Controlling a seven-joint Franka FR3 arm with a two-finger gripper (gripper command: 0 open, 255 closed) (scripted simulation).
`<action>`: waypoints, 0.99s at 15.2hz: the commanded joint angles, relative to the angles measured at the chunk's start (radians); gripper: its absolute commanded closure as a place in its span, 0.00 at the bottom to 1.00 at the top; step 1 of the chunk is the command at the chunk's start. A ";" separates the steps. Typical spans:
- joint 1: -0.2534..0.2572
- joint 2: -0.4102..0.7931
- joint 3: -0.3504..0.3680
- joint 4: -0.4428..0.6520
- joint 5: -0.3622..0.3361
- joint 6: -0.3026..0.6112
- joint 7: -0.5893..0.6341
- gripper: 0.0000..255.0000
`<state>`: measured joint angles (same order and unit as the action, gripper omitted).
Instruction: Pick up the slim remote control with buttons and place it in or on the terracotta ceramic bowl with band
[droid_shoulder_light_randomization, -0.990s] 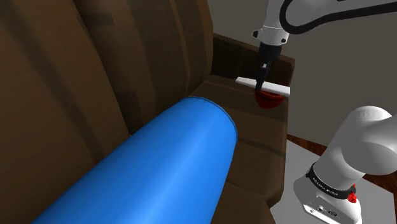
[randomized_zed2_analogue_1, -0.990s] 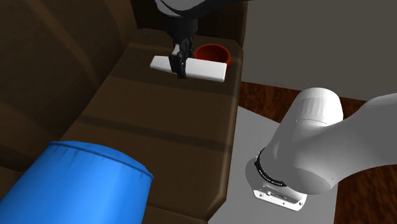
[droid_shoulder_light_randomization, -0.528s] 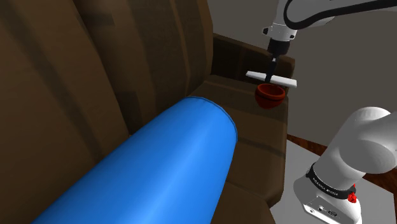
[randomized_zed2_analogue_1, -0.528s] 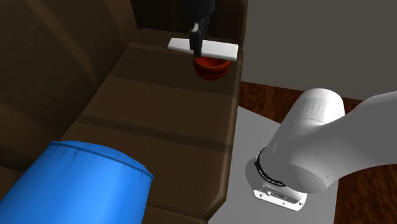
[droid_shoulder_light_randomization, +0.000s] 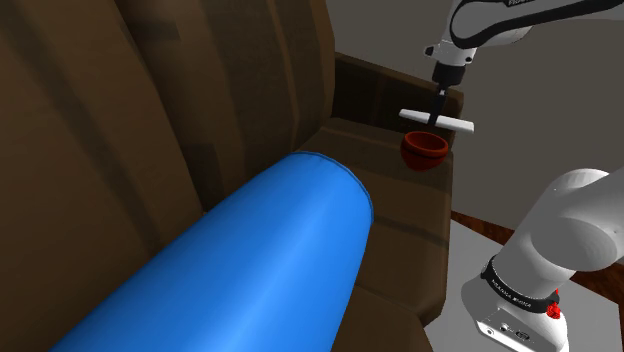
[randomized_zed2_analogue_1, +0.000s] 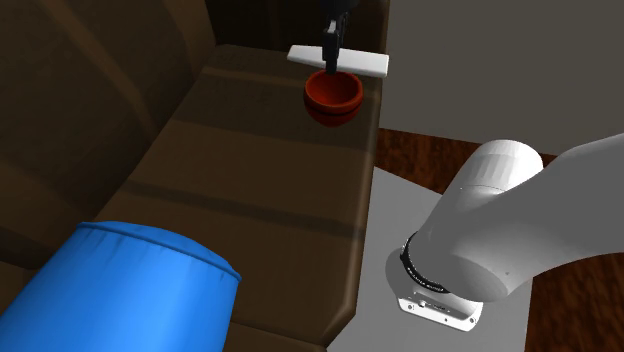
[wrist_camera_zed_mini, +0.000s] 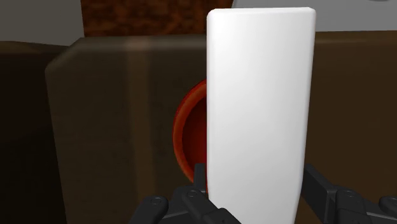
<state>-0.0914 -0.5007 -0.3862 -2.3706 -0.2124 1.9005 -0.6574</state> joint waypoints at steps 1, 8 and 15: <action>-0.001 0.009 -0.007 -0.018 -0.002 0.028 -0.003 1.00; -0.003 0.035 -0.025 -0.092 -0.010 0.129 -0.002 1.00; -0.003 0.049 -0.032 -0.119 -0.012 0.169 -0.003 1.00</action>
<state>-0.0946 -0.4512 -0.4180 -2.4890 -0.2245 2.0686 -0.6602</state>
